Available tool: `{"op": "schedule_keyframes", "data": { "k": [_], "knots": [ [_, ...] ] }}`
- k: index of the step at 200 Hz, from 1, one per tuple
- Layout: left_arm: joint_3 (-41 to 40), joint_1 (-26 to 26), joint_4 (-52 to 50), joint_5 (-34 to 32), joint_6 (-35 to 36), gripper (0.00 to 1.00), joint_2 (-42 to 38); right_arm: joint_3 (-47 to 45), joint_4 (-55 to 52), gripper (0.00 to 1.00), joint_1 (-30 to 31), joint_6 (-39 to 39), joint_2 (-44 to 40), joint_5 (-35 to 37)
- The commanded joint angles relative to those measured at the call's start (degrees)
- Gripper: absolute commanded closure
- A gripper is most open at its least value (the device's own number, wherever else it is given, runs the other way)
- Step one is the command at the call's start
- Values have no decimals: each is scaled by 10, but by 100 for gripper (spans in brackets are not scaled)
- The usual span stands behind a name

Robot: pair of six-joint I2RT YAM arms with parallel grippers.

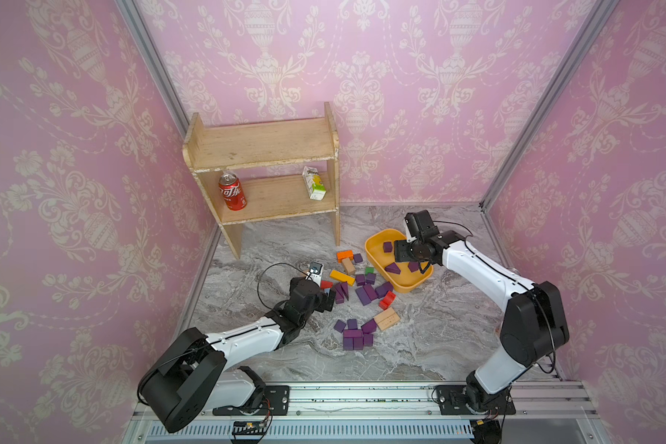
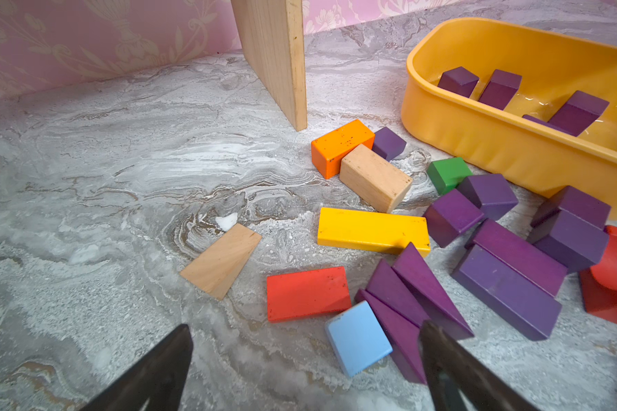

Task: Pick purple bricks into the storage bin
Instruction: Pick up the building block from the center of the board.

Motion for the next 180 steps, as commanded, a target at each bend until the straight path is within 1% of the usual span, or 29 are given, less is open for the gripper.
{"op": "schedule_keyframes", "data": {
  "k": [1,30,51,54,59,77,100,114,134,144,159,180],
  "knots": [
    [3,4,-16,0,-12,1,-10,-17,-11,28,35,11,-40,-1],
    [-1,5,-9,4,-11,1,-20,-47,-18,28,97,18,-90,19],
    [10,5,-12,0,-8,1,-6,-73,-6,28,120,23,-138,8],
    [12,5,-13,1,-7,1,-3,-94,-5,28,122,22,-142,6],
    [17,5,-16,3,-7,1,0,-105,-4,27,124,21,-156,4],
    [28,5,-10,11,-9,1,9,-137,-2,25,125,17,-194,8],
    [34,5,9,23,-17,1,24,-196,17,21,125,1,-243,58],
    [50,5,-5,24,-16,1,33,-243,53,15,124,-12,-278,78],
    [66,5,-25,14,-17,1,38,-284,93,8,119,-33,-313,55],
    [67,5,-29,3,-24,1,37,-295,105,0,117,-44,-322,47],
    [73,4,-40,-12,-33,1,33,-303,117,0,114,-58,-325,43],
    [92,4,-70,-16,-44,1,33,-308,126,0,102,-72,-318,21]
  ]
}}
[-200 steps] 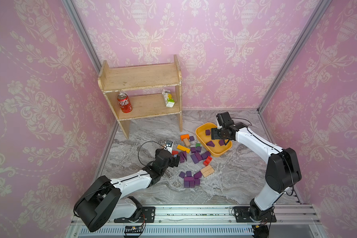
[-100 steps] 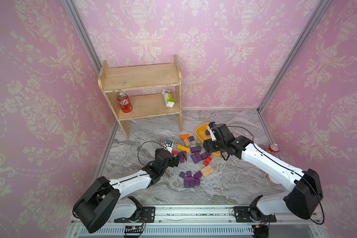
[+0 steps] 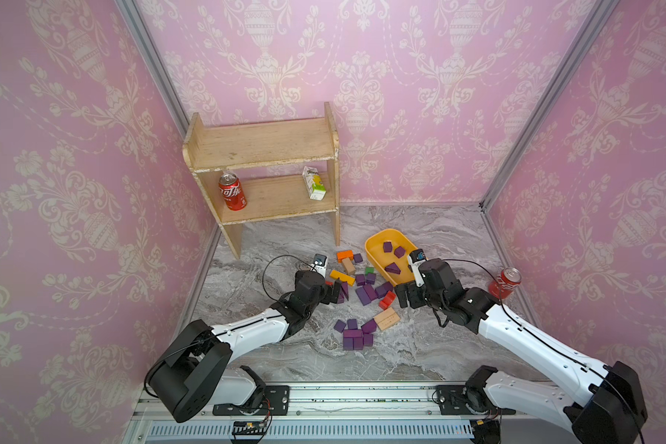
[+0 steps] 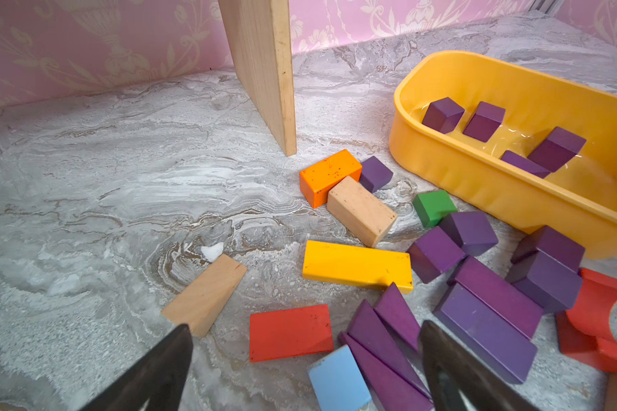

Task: Pick purple bricks into the storage bin
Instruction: Pick up the building block from the center of the board.

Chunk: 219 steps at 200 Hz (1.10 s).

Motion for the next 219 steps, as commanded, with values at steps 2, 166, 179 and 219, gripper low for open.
{"op": "schedule_keyframes", "data": {
  "k": [2,166,179,219],
  "knots": [
    [30,4,-50,-20,-27,1,-2,-10,40,0,-11,-31,-2,-20],
    [291,-43,-338,8,-75,2,140,-159,197,0,-30,-3,-59,-27],
    [313,-44,-354,14,-80,3,164,-167,203,0,-30,0,-65,-25],
    [347,-48,-371,23,-99,3,205,-177,215,0,-30,2,-67,-19]
  ]
}}
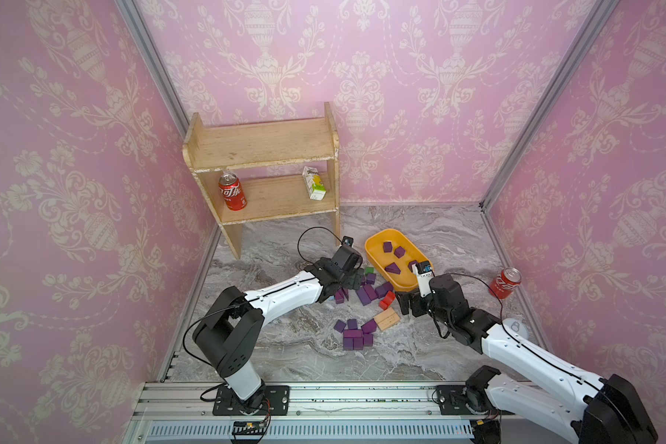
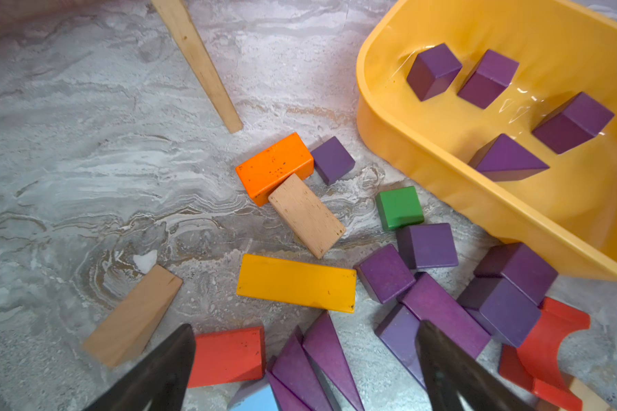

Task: Pick purple bricks into the storage bin
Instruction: Pick up the building block from the center of the board.

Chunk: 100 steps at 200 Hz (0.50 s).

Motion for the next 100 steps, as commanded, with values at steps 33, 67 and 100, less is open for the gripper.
{"op": "schedule_keyframes", "data": {
  "k": [33,67,100],
  "knots": [
    [35,-5,-46,30,-40,4,31,-4,15,0,-4,12,3,32],
    [43,-6,-37,47,-45,6,44,-9,21,0,-4,13,5,33],
    [53,-9,-24,75,-47,9,56,-5,22,0,-4,14,19,38]
  ]
}}
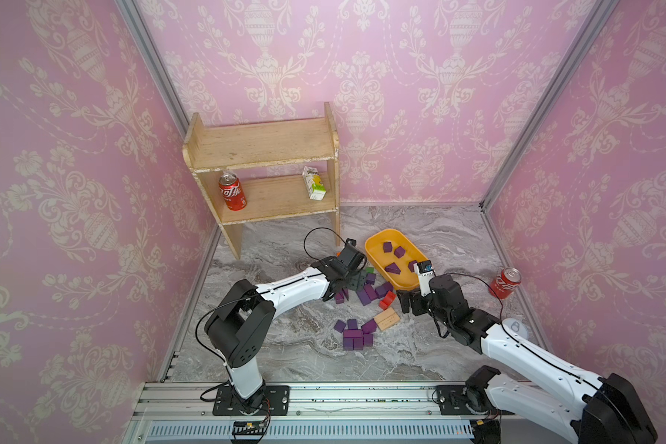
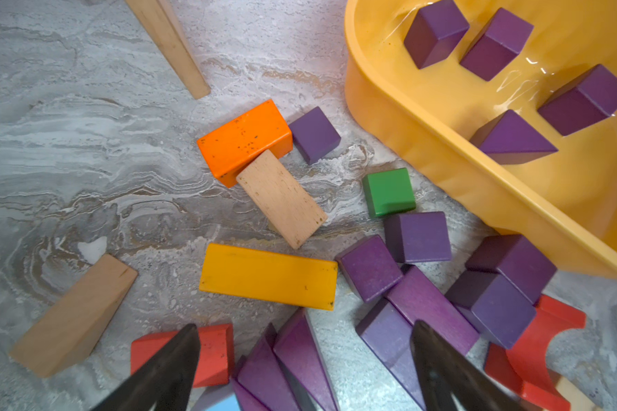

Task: Pick purple bricks into the storage bin
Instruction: Pick up the building block from the center of the board.

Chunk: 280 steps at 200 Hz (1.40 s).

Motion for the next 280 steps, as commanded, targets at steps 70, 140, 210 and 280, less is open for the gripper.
{"op": "schedule_keyframes", "data": {
  "k": [70,140,210,280],
  "knots": [
    [46,-14,2,43,-9,15,56,-8,21,0,-4,7,19,11],
    [91,-21,-8,54,-2,25,102,-7,17,0,-4,11,25,27],
    [105,-23,-26,40,-8,36,126,-7,15,0,-4,13,26,37],
    [125,-23,-37,24,-26,43,148,-5,14,2,-4,15,33,35]
  ]
}}
